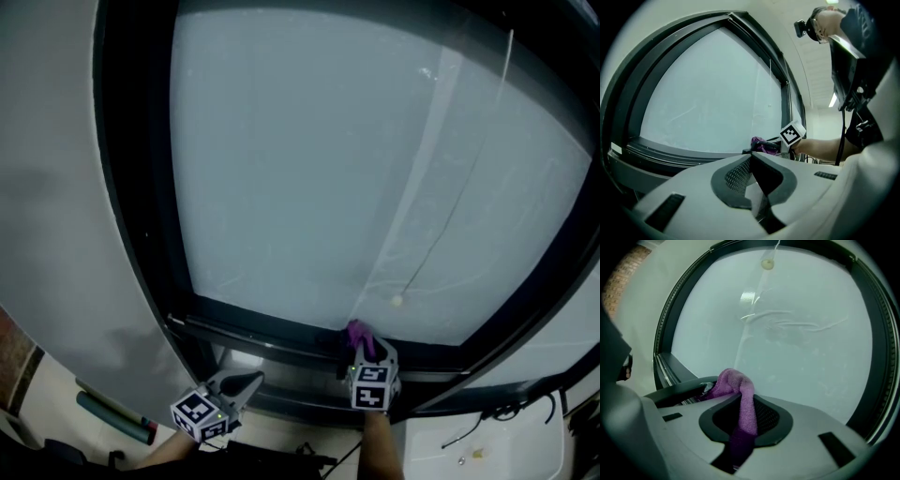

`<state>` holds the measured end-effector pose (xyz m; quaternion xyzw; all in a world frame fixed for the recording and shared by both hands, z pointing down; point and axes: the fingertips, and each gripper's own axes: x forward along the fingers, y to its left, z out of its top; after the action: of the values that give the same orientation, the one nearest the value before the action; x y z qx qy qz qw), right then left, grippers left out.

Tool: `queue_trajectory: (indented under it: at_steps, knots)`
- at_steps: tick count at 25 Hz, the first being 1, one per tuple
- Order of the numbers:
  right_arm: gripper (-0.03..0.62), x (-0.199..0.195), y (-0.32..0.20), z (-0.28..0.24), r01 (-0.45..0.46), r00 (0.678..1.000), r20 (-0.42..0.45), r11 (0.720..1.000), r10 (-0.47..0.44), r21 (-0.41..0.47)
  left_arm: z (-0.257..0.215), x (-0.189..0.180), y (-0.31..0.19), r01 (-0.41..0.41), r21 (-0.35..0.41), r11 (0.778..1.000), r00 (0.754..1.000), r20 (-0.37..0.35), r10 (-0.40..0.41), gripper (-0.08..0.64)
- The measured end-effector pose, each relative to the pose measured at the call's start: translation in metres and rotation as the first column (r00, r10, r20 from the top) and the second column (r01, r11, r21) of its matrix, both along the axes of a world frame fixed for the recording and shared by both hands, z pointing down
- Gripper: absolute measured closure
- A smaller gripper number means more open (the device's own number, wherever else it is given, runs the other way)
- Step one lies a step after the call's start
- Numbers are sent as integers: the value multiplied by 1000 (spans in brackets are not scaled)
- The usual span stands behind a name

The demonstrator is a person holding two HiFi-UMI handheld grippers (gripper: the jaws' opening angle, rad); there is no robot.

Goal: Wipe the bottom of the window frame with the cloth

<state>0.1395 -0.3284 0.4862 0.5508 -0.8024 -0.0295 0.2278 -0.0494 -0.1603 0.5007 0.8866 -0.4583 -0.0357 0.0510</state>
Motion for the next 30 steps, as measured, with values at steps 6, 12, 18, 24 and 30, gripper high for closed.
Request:
queue_trajectory:
  at_steps: [6,12,18,24,30]
  knots:
    - [517,9,-2,5,44,999,-9,999,-44,-31,-6,19,-10,-6,27,1000,1000,-1,6,558]
    - [517,24,-4,10,95,993,-65,995,-98,-40,-15,58,-24,-34,50,998,999,-1,34,558]
    - [517,23,1,12,174,972,-157,984,-176,-30,-24,86,-39,-13,103,995,1000,-8,13,558]
    - [517,43,-6,12,132,978,-161,991,-135,-30,-43,101,-52,-78,121,990,997,-10,80,558]
    - [517,62,-8,18,50,981,-183,998,-58,-49,-51,113,-68,-168,149,974,986,0,170,558]
